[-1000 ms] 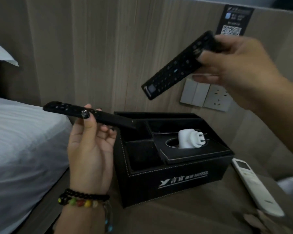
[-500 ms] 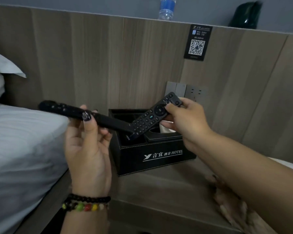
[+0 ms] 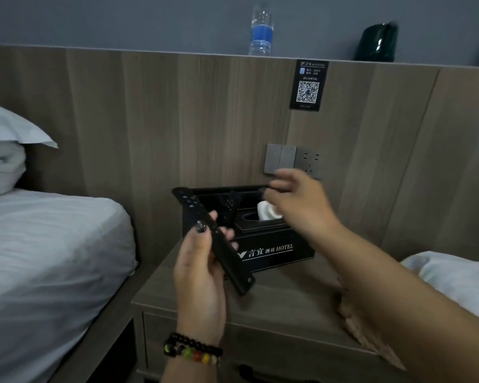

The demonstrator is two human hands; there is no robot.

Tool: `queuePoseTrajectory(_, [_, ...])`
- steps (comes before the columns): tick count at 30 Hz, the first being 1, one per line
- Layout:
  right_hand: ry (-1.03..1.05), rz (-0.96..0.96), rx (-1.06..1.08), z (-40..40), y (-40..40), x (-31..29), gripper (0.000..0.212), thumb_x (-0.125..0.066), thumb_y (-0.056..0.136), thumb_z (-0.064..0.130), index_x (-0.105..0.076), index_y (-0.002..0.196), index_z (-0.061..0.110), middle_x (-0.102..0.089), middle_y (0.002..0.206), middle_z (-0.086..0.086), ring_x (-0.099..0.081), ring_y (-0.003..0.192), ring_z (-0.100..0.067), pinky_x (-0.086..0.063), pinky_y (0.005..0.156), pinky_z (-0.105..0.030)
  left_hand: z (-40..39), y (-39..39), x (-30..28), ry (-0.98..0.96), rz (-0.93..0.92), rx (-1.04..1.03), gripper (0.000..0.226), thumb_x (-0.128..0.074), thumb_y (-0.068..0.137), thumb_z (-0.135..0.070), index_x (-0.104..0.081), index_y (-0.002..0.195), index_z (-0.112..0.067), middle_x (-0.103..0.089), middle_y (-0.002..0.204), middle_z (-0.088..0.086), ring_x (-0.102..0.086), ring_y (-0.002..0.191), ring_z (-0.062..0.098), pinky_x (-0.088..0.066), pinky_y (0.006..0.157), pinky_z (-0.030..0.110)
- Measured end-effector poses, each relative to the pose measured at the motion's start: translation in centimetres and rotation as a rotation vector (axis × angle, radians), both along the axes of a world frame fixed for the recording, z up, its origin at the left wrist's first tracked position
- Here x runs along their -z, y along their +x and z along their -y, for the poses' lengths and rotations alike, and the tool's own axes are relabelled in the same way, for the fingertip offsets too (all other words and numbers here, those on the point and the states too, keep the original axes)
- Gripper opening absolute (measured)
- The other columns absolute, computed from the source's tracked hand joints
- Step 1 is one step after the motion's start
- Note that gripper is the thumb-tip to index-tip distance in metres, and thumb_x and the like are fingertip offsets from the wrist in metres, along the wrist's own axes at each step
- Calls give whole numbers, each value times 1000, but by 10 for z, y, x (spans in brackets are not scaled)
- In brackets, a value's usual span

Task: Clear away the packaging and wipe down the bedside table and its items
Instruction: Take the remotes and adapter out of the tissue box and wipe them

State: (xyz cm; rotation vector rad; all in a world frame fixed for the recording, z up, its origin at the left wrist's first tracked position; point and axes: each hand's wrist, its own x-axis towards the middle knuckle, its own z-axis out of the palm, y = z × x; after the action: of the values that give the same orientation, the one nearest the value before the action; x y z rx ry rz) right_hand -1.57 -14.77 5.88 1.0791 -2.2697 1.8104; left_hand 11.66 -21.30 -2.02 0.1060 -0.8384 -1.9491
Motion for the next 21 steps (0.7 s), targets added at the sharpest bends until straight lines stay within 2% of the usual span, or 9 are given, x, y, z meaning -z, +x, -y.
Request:
queuePoseTrajectory(2, [17,-293,67,-57,-3,3,43,-70,84,13,-55,122,27,-62,106,18,-60,94,5,-46,85,-9,-11,-3,5,-38,52,122,39,-57,78,-29,-66,114,-16,-68,93,5,-69,85,17,-56,72,32])
queuePoseTrajectory(4, [223,-466,87,-115,-7,16,42,-69,85,22,-54,122,36,-57,113,28,-56,103,8,-41,91,-9,-25,-9,7,-54,91,267,39,-58,76,-24,-68,113,-15,-69,93,7,-70,85,21,-59,70,35])
queuePoseTrajectory(6, [438,-452,93,-151,-18,34,46,-70,79,44,-52,121,43,-53,118,30,-54,111,3,-37,93,-8,-39,-17,8,-30,116,381,39,-59,75,-22,-70,111,-12,-69,92,10,-70,82,23,-60,70,37])
queuePoseTrajectory(9, [676,-406,51,-173,-41,75,93,-48,50,94,-38,131,50,-43,138,18,-38,132,-4,-29,110,-18,-62,-32,13,25,121,506,35,-57,79,-25,-74,107,-12,-69,93,12,-70,81,24,-60,70,37])
queuePoseTrajectory(10, [751,-376,27,-176,-43,87,99,-42,47,98,-30,135,54,-33,143,20,-30,137,-3,-25,114,-22,-69,-36,16,30,132,538,34,-56,80,-27,-75,106,-13,-70,95,12,-70,81,24,-60,71,37])
queuePoseTrajectory(11, [784,-355,-5,-179,-44,98,99,-49,51,94,-26,138,55,-28,144,24,-25,137,1,-22,114,-19,-74,-40,19,34,145,568,35,-54,82,-29,-75,106,-14,-70,96,12,-70,82,24,-60,72,37])
queuePoseTrajectory(14, [650,-359,-37,-183,-39,119,82,-72,72,59,-27,140,52,-29,132,40,-26,125,23,-19,100,3,-85,-47,27,71,112,665,39,-57,87,-33,-70,115,-11,-68,98,11,-68,87,24,-58,75,38])
queuePoseTrajectory(17, [542,-434,13,-180,-40,130,66,-72,77,44,-40,136,48,-47,126,33,-45,117,15,-32,94,0,-89,-54,32,123,31,718,59,-81,73,-30,-64,124,-6,-69,102,12,-69,96,26,-56,80,40])
queuePoseTrajectory(21, [397,-417,97,-178,-38,135,65,-70,82,23,-41,137,41,-52,115,25,-52,102,5,-37,85,-6,-90,-62,35,103,9,686,64,-88,63,-26,-66,120,-6,-69,101,12,-68,97,24,-55,89,40])
